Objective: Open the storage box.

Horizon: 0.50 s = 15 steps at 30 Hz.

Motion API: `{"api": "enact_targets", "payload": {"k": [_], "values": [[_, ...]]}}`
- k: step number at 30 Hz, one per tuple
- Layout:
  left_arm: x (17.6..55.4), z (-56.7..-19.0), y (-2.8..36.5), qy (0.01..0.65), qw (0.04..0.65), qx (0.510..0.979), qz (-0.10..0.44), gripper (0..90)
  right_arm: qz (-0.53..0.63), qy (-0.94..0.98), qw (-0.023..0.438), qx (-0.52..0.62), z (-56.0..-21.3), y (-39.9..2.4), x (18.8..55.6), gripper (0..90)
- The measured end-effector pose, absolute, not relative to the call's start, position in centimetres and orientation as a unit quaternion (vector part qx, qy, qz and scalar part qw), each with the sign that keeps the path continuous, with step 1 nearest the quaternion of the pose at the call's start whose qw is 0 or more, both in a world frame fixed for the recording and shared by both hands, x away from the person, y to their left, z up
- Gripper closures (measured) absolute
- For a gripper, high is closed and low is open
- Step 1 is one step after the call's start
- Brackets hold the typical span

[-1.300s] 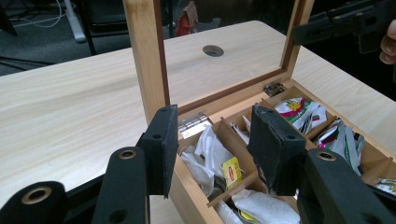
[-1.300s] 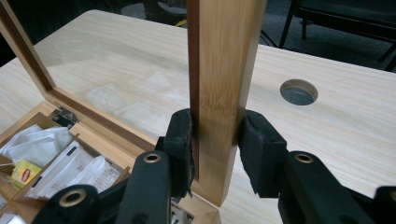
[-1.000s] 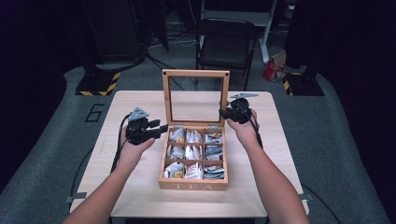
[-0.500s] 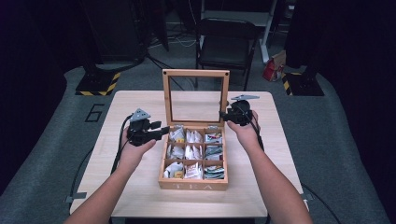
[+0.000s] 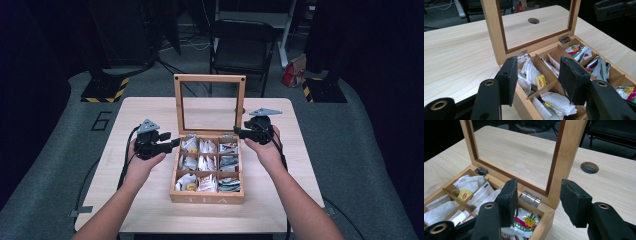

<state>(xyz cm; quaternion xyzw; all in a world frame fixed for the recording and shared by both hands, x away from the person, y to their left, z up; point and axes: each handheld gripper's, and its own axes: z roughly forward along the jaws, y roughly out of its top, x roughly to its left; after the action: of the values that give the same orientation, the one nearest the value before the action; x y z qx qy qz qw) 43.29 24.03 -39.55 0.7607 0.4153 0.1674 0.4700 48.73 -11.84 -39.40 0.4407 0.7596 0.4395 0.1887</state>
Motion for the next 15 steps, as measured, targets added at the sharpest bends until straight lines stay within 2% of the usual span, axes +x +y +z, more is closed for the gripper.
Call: {"api": "enact_targets", "payload": {"k": [11,15], "values": [[41.9,-39.8,24.1,0.402,0.467,0.77,0.167,50.1,0.444,0.761,0.19,0.433,-39.5,-12.5,46.8,45.7],[41.2,-40.3,24.1,0.394,0.465,0.775,0.167,50.4,0.442,0.764,0.193,0.428,-39.9,-12.6,46.1,47.9]]}}
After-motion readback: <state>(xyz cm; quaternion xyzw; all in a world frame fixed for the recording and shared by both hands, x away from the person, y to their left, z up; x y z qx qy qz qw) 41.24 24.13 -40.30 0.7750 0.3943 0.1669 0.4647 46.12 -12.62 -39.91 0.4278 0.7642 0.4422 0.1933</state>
